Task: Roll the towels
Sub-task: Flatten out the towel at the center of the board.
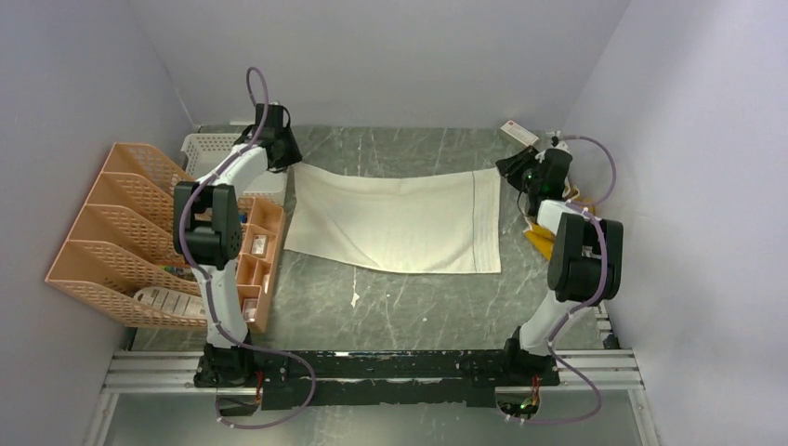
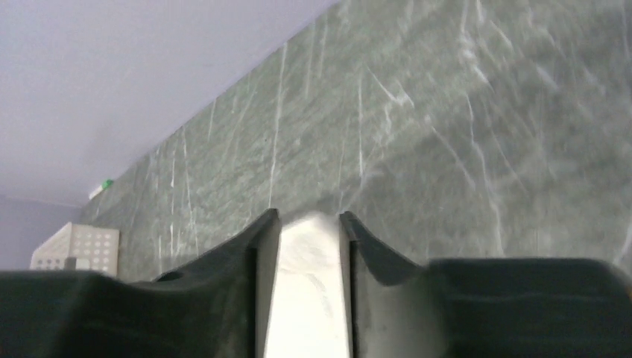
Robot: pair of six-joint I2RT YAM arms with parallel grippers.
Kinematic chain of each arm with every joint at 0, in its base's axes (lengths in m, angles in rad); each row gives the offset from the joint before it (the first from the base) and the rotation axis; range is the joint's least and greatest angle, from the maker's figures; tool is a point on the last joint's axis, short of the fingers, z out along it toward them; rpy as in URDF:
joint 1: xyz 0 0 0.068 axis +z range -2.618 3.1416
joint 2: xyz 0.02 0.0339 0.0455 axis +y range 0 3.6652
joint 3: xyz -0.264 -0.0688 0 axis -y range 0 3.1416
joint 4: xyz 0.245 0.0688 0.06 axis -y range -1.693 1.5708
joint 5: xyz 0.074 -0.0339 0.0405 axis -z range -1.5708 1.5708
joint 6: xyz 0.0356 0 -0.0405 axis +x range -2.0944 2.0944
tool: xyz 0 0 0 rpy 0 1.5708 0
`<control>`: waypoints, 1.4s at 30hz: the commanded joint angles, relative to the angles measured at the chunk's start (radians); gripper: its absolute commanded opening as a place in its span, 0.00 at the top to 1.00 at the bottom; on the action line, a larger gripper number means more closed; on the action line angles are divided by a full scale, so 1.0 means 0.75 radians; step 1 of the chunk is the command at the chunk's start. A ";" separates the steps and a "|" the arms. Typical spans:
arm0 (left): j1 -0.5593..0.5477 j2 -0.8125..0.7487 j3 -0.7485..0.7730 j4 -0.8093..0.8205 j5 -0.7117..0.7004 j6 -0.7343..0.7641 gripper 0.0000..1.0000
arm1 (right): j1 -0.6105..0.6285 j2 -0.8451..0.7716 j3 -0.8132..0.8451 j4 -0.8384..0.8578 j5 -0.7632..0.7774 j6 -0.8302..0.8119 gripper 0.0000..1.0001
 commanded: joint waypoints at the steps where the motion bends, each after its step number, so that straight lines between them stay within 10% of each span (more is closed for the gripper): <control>1: 0.013 0.109 0.237 -0.062 0.020 0.077 0.50 | -0.042 0.093 0.165 0.119 -0.250 0.002 0.55; 9: -0.039 -0.135 0.190 0.019 0.090 0.125 0.07 | 0.046 -0.100 0.139 0.021 -0.094 -0.167 0.22; 20: -0.317 -0.393 -0.374 0.194 0.094 0.056 0.01 | 0.230 -0.126 -0.202 -0.072 0.010 -0.067 0.23; 42: -0.441 -0.444 -0.864 0.400 0.007 -0.160 0.01 | 0.102 0.238 -0.025 -0.189 0.067 -0.155 0.19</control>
